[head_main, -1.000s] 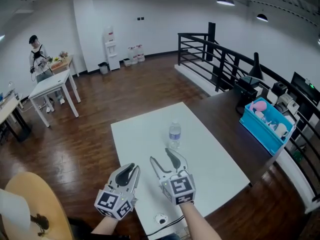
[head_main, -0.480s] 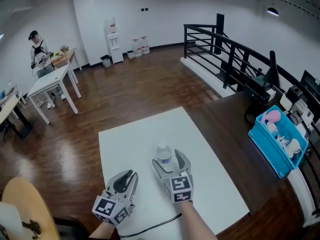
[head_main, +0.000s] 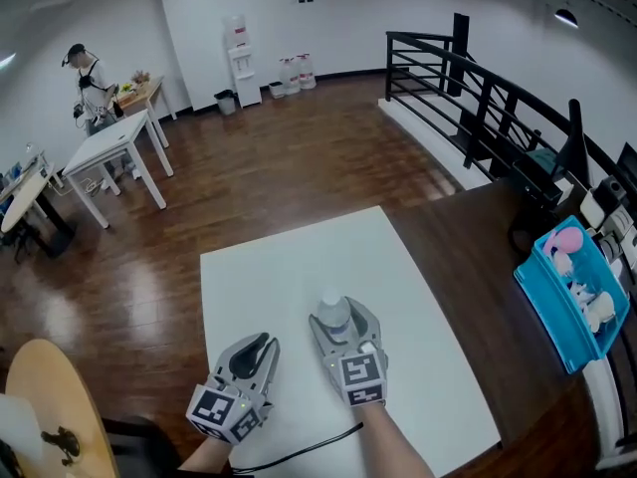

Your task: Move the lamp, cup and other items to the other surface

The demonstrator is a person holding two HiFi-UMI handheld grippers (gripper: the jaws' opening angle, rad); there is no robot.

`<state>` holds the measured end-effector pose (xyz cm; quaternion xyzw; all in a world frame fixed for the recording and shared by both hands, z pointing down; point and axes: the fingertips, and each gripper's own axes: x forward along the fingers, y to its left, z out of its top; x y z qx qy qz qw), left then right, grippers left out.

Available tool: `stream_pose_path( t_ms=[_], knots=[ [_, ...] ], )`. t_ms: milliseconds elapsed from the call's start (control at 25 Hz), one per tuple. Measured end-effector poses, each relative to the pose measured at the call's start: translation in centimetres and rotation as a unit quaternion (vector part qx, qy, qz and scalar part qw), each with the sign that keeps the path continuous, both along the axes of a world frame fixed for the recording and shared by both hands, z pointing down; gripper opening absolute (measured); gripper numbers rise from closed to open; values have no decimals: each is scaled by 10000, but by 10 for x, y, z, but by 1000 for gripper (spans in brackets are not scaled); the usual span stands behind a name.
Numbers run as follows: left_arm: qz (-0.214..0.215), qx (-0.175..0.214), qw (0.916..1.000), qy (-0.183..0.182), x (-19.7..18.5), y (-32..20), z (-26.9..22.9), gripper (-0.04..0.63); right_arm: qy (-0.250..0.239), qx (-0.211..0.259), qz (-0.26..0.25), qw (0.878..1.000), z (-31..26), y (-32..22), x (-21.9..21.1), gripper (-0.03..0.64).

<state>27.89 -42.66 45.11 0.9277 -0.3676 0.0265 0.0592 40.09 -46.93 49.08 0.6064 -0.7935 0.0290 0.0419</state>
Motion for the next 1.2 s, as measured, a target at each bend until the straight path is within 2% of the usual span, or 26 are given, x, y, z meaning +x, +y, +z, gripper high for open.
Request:
stream_pose_path(
  t_ms=[200, 360, 480, 600, 760, 920, 1200],
  knots=[
    [-329, 28, 9994, 43, -27, -7, -10, 75, -36, 193, -437, 9989, -29, -4, -36, 282],
    [-614, 115, 9980, 100, -50, 8, -7, 75, -45, 236, -870, 9959, -37, 9, -73, 282],
    [-1253, 213, 9918, 92, -96, 29, -14, 75, -55, 355, -1538, 9874, -47, 25, -126, 282],
    [-2015, 320, 9789, 89, -163, 47, -15, 75, -109, 450, -2287, 9724, -54, 36, -199, 282],
    [-2812, 375, 9588, 120, -263, 80, -19, 75, -163, 463, -3045, 9513, -62, 62, -303, 282],
    [-3564, 437, 9331, 185, -357, 126, -30, 75, -275, 418, -3745, 9259, -75, 102, -406, 282],
    [-4603, 434, 8866, 141, -491, 206, -34, 75, -347, 470, -4860, 8720, -84, 175, -562, 282]
  ],
)
